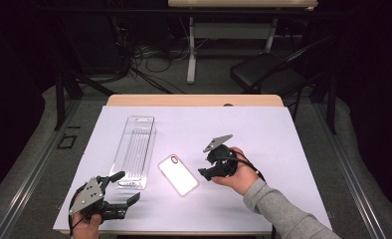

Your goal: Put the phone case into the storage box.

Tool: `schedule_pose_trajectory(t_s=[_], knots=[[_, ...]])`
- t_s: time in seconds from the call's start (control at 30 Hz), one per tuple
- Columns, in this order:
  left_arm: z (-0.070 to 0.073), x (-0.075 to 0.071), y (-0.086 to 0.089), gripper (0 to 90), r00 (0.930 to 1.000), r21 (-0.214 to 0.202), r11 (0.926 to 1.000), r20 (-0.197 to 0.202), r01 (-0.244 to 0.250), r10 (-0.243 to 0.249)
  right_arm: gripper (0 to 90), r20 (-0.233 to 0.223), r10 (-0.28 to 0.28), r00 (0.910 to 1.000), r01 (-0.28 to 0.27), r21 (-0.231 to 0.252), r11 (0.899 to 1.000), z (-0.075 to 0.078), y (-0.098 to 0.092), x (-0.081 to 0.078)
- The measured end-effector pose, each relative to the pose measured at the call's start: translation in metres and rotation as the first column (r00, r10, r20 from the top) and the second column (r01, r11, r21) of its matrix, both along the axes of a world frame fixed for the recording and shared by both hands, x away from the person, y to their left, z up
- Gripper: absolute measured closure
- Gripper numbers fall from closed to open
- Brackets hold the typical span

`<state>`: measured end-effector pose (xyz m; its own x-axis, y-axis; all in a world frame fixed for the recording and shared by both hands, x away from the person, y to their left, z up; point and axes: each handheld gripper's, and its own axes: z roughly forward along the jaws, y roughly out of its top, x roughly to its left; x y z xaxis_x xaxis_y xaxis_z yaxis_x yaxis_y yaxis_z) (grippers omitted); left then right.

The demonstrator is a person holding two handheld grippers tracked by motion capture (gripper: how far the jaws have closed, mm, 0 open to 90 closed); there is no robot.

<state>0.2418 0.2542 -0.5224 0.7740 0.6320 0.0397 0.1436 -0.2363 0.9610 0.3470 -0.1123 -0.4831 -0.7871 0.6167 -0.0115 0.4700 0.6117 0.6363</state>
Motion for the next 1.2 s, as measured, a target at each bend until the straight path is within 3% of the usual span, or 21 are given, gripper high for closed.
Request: schedule_pose_trajectory(t_s=[0.2,0.3,0.37,0.47,0.57,0.7,0.83,0.9,1.0,1.07,1.1,1.13,1.2], knots=[[0.000,0.000,0.000,15.4,1.0000,0.001,1.0000,-0.003,0.000,0.000,44.2,0.022,0.068,0.9975,-0.066,-0.047,0.997,-0.002,0.004,0.002],[0.000,0.000,0.000,15.4,1.0000,0.002,1.0000,-0.004,0.000,0.000,44.6,0.044,0.142,0.9889,-0.139,-0.070,0.988,0.000,0.008,0.001],[0.000,0.000,0.000,15.4,1.0000,0.003,1.0000,-0.004,0.000,0.000,44.7,0.052,0.196,0.9792,-0.190,-0.102,0.976,0.002,0.012,-0.001],[0.000,0.000,0.000,15.4,1.0000,0.004,1.0000,-0.003,0.001,-0.001,44.9,0.078,0.206,0.9756,-0.192,-0.150,0.970,0.006,0.015,-0.002],[-0.001,0.001,0.000,15.4,1.0000,0.003,1.0000,-0.003,0.002,-0.002,48.2,0.068,0.228,0.9714,-0.216,-0.144,0.966,0.008,0.016,-0.002],[-0.001,0.001,0.000,15.4,1.0000,0.002,1.0000,-0.005,0.001,-0.001,50.9,0.081,0.288,0.9541,-0.267,-0.209,0.941,0.012,0.018,-0.004],[-0.001,0.001,0.000,15.4,1.0000,0.005,1.0000,-0.006,0.001,-0.001,48.2,0.085,0.285,0.9547,-0.264,-0.196,0.944,0.013,0.020,-0.004],[-0.001,0.001,0.000,15.4,1.0000,0.005,1.0000,-0.007,0.001,-0.001,43.8,0.070,0.312,0.9477,-0.293,-0.197,0.936,0.014,0.020,-0.005],[-0.001,0.001,0.000,15.4,1.0000,0.006,1.0000,-0.007,0.002,-0.002,46.3,0.065,0.370,0.9266,-0.350,-0.211,0.913,0.012,0.024,-0.007],[-0.001,0.002,0.000,15.4,1.0000,0.004,1.0000,-0.008,0.001,-0.001,48.6,0.067,0.411,0.9092,-0.384,-0.245,0.890,0.010,0.026,-0.008],[-0.001,0.002,0.000,15.4,1.0000,0.004,1.0000,-0.008,0.001,-0.001,48.6,0.067,0.411,0.9092,-0.384,-0.245,0.890,0.010,0.026,-0.008],[-0.001,0.002,0.000,15.4,1.0000,0.004,1.0000,-0.009,0.001,-0.001,49.4,0.095,0.461,0.8822,-0.423,-0.269,0.865,0.008,0.028,-0.010],[-0.001,0.002,0.000,15.4,1.0000,0.005,1.0000,-0.009,0.000,0.000,49.0,0.121,0.498,0.8585,-0.449,-0.294,0.844,0.006,0.029,-0.011]])
